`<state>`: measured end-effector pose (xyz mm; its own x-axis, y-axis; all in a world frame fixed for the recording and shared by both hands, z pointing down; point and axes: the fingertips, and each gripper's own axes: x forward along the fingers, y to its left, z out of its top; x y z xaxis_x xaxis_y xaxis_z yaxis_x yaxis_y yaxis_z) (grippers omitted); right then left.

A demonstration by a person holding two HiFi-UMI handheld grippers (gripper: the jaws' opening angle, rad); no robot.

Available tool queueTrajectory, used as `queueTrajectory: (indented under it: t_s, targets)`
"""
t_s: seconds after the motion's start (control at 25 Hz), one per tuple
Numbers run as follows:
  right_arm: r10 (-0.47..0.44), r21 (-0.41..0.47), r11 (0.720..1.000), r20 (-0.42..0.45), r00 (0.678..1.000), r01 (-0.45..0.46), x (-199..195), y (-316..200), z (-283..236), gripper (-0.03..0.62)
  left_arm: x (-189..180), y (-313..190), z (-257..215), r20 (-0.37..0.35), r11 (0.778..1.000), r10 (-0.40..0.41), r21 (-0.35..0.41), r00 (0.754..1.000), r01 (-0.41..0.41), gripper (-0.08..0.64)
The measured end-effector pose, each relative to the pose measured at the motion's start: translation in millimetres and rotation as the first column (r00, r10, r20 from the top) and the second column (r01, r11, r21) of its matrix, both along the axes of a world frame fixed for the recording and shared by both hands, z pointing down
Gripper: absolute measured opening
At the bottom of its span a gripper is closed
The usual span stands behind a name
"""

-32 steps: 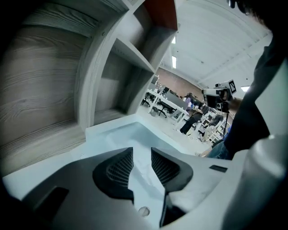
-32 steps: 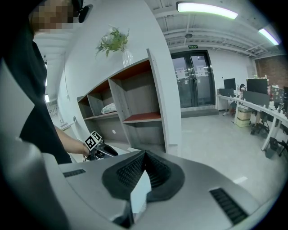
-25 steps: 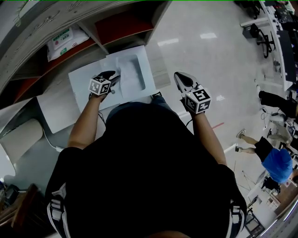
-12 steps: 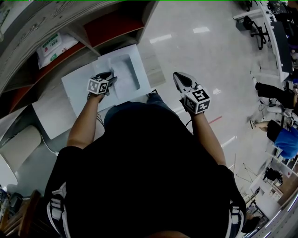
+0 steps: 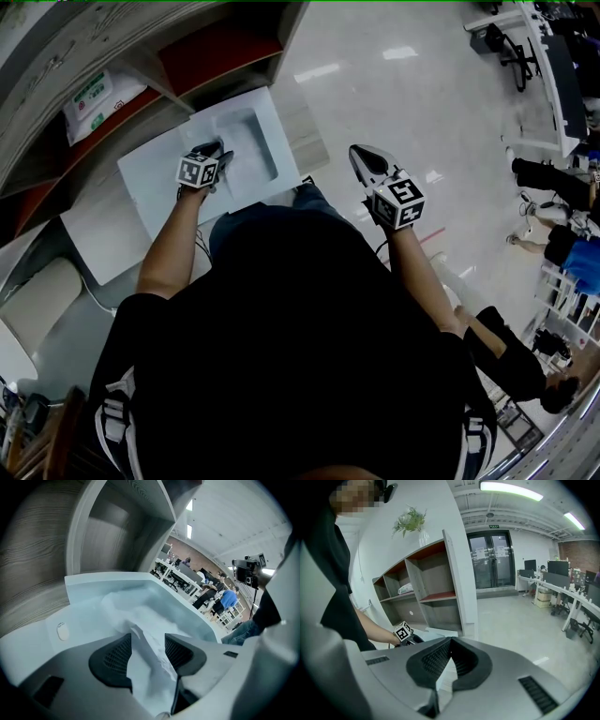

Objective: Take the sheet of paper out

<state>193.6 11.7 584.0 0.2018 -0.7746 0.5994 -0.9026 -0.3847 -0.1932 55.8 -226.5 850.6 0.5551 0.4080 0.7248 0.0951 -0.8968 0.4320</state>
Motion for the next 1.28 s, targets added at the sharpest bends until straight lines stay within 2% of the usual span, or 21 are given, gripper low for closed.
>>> queueTrajectory:
  t_s: [0.48,1.0,1.12,1.28]
  targets:
    - [0.003,-0.006,1.0,0.017,1.0,-0.003,-1,0,7,0.014,0,-6,10,0.024,0.998,-0.011,0.057,1.0,0.01,0.195]
    - [0.025,-0.006,1.0,0.022,0.999,-0.025,-2,10,9,0.014,1,-17,17,0.053,0.987,-0.024,0.159,0.998,0.016,0.08]
    - [0.031,-0.005,1.0,0.022,0.999,-0.031,-2,12,8,0.014,1,-21,17,0.052,0.985,-0.032,0.171,0.998,0.022,0.044]
    - [0.037,-0.003,0.999,0.024,0.999,-0.037,-1,16,8,0.014,1,-23,18,0.049,0.985,-0.034,0.171,0.998,0.025,0.032]
